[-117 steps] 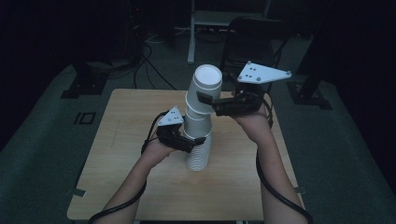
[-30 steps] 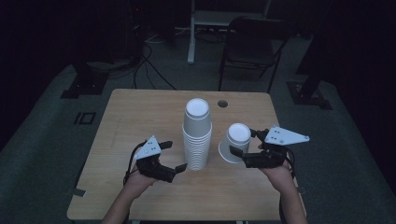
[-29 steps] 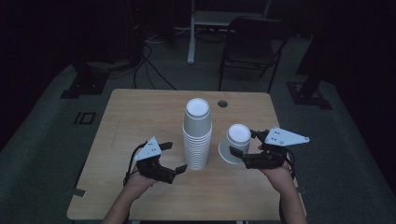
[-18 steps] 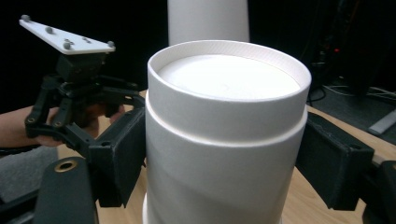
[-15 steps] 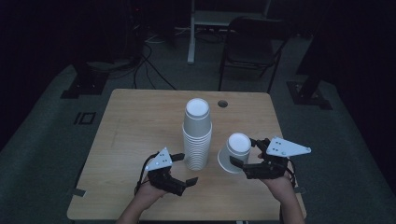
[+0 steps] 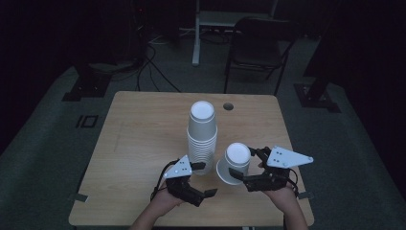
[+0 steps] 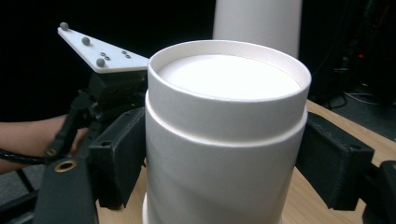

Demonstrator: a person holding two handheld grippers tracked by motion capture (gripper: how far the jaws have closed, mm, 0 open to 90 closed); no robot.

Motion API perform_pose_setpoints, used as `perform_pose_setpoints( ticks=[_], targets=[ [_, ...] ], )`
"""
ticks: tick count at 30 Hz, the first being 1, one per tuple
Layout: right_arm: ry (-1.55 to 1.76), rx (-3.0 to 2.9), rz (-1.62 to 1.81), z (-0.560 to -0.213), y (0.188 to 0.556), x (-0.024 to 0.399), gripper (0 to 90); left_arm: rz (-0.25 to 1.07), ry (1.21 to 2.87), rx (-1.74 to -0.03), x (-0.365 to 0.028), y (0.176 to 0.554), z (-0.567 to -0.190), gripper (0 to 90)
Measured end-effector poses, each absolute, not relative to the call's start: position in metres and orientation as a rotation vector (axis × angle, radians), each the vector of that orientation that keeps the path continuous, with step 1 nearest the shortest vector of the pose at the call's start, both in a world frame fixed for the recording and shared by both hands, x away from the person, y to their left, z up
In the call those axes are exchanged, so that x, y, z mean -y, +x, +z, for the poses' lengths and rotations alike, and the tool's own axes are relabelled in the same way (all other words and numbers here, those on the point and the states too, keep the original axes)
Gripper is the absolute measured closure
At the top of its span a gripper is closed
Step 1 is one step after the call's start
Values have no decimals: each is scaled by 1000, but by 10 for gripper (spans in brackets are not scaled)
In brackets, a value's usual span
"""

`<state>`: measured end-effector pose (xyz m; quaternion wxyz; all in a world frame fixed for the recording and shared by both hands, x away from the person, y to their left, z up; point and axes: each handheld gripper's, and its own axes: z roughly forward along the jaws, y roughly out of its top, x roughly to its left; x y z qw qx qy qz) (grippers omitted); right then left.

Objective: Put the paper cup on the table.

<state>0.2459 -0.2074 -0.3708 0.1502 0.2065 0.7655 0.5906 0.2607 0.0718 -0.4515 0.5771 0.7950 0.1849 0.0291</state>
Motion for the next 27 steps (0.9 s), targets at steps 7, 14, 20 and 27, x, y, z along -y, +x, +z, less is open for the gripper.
perform_pose_setpoints(
  ticks=[7,14,20,27],
  targets=[
    [563,-2211,1704,-368,243,198,214,23,1855,-401,-62,258,-453,144],
    [555,-2220,1687,-368,243,197,214,-27,1809,-366,-65,259,-448,214],
    [569,-2229,1669,-370,245,198,214,-41,1769,-357,-68,261,-442,259],
    [559,-2233,1680,-369,244,198,214,-109,1719,-341,-71,264,-440,352]
  ],
)
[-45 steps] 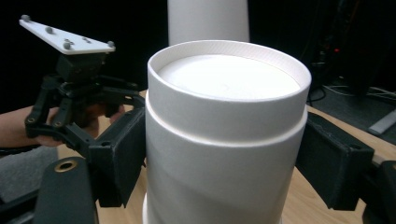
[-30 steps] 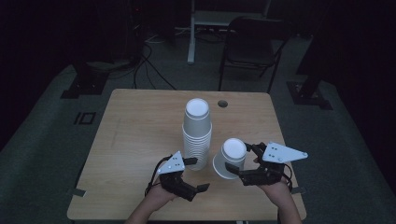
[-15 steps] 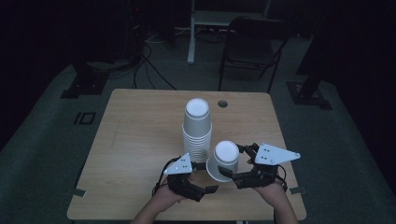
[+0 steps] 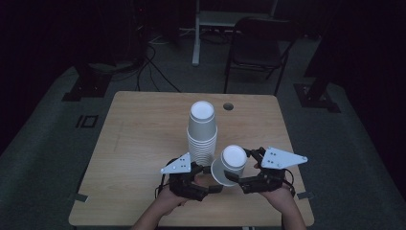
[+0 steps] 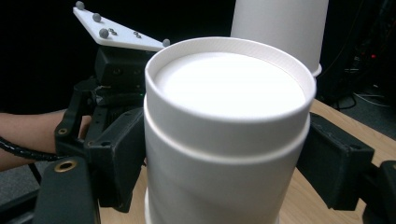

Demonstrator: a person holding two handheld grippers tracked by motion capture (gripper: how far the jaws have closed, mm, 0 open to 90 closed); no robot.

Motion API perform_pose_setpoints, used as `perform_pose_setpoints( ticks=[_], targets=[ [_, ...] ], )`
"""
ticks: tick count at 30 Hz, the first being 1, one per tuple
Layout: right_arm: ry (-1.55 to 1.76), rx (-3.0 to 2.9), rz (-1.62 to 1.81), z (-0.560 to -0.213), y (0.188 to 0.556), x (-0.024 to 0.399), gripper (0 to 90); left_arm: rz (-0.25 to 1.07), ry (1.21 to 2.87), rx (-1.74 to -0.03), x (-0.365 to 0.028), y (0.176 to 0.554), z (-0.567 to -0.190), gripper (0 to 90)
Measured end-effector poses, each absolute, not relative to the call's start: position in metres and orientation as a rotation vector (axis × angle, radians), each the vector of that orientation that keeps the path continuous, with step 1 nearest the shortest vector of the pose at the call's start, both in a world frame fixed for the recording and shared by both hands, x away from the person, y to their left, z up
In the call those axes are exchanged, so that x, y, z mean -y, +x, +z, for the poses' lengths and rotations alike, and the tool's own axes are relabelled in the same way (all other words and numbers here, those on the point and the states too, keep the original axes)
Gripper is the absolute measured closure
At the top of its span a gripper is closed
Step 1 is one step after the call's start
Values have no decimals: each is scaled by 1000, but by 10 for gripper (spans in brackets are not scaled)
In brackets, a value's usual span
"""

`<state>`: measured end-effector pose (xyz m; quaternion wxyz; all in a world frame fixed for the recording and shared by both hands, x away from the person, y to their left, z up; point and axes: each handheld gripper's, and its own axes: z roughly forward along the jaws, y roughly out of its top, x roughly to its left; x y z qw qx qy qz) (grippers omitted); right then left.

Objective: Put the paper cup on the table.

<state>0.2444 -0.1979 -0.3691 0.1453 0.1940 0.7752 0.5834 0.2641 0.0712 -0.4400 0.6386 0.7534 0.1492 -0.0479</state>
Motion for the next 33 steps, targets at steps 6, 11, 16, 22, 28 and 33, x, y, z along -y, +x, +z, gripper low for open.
perform_pose_setpoints(
  ticks=[6,11,16,22,28,33],
  targets=[
    [558,-2230,1686,-368,244,200,214,-120,1666,-314,-75,266,-437,488],
    [556,-2259,1686,-370,244,200,214,-128,1634,-296,-80,268,-435,593],
    [546,-2265,1688,-371,244,200,214,-125,1639,-279,-81,268,-433,639],
    [541,-2279,1693,-372,244,201,214,-141,1639,-235,-83,269,-434,706],
    [535,-2299,1689,-374,245,201,213,-139,1646,-185,-85,270,-434,766],
    [525,-2327,1699,-376,246,201,212,-163,1635,-146,-88,271,-433,817]
  ],
)
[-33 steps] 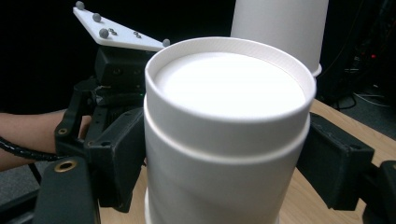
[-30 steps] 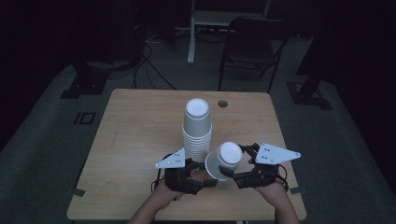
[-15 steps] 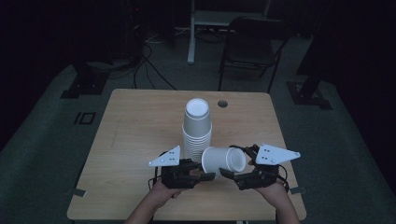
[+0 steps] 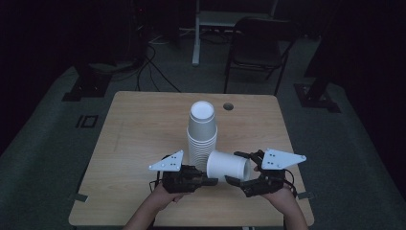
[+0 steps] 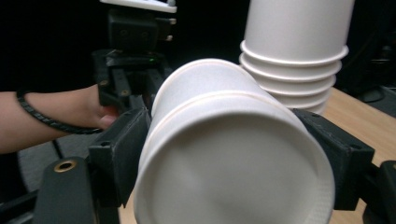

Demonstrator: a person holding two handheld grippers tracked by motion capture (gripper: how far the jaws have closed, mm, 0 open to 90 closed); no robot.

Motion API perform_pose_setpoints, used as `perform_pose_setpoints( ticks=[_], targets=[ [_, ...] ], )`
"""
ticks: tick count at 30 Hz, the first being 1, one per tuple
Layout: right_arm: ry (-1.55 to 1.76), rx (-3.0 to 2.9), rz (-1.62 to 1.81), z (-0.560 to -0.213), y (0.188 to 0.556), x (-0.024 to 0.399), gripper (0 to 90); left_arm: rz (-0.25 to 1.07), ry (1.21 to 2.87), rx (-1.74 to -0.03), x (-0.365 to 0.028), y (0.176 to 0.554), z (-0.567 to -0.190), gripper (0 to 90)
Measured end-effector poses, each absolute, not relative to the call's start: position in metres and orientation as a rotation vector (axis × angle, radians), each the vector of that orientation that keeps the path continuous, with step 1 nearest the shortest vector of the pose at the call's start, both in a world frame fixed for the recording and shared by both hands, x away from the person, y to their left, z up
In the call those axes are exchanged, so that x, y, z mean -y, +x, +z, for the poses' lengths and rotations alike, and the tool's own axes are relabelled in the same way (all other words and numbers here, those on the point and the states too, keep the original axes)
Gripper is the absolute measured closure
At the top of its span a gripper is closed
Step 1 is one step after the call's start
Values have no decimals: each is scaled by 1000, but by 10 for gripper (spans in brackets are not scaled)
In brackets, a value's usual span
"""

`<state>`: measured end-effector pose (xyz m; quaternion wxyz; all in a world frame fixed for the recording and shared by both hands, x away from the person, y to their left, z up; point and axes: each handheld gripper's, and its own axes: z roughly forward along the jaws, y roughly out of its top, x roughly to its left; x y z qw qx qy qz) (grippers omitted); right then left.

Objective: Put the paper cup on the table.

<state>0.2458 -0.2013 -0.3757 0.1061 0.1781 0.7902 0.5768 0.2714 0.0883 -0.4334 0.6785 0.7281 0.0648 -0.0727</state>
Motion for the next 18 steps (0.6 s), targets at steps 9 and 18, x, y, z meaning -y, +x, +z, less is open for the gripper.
perform_pose_setpoints(
  ticks=[9,18],
  targets=[
    [518,-2400,1693,-381,251,202,203,-184,1658,-106,-88,271,-437,855],
    [524,-2477,1615,-383,257,201,187,-164,1699,-124,-87,270,-440,865]
  ],
)
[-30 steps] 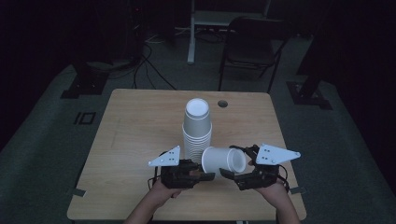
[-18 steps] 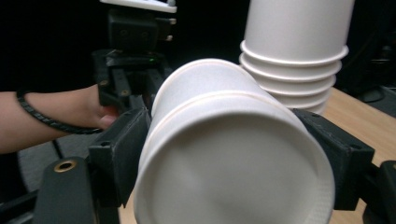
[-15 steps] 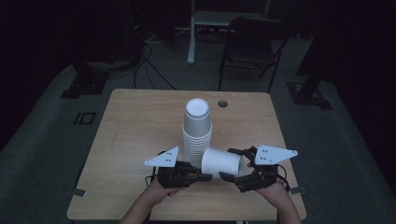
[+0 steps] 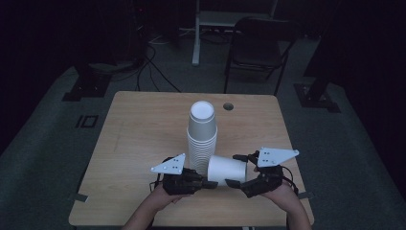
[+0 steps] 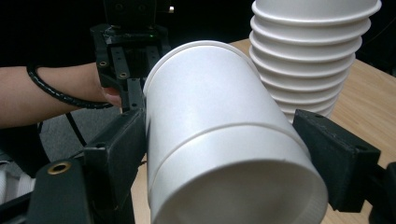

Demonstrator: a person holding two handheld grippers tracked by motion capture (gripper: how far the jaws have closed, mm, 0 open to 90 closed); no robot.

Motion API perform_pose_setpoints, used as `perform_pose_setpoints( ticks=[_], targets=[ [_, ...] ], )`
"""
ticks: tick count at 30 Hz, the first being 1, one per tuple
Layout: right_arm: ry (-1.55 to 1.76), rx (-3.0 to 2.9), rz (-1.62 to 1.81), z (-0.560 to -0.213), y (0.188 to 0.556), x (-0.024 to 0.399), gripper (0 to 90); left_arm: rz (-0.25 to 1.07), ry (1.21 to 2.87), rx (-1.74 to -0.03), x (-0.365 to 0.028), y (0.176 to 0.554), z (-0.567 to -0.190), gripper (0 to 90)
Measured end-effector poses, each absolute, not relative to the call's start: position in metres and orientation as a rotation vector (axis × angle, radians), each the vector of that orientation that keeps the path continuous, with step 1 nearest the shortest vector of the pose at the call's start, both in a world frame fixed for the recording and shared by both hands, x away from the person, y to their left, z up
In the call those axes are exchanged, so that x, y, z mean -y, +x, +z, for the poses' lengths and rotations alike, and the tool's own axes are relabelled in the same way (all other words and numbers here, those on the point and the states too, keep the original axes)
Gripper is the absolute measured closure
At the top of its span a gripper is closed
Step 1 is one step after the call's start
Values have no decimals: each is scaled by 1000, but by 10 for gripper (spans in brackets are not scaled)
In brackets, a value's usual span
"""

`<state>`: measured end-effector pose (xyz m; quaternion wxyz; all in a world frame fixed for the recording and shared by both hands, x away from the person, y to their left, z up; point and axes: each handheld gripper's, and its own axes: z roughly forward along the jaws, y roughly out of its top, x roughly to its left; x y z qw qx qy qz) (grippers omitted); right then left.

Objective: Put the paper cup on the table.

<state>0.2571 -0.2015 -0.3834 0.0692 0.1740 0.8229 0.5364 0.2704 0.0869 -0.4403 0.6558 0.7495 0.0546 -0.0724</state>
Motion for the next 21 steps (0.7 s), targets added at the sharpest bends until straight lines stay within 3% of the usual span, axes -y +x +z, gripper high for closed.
perform_pose_setpoints(
  ticks=[5,17,21],
  targets=[
    [536,-2484,1589,-380,258,205,148,-123,1764,-154,-89,272,-445,866],
    [521,-2543,1430,-379,255,206,151,-122,1876,-152,-84,272,-447,866],
    [520,-2563,1383,-385,255,203,207,-111,1911,-153,-81,272,-445,865]
  ],
)
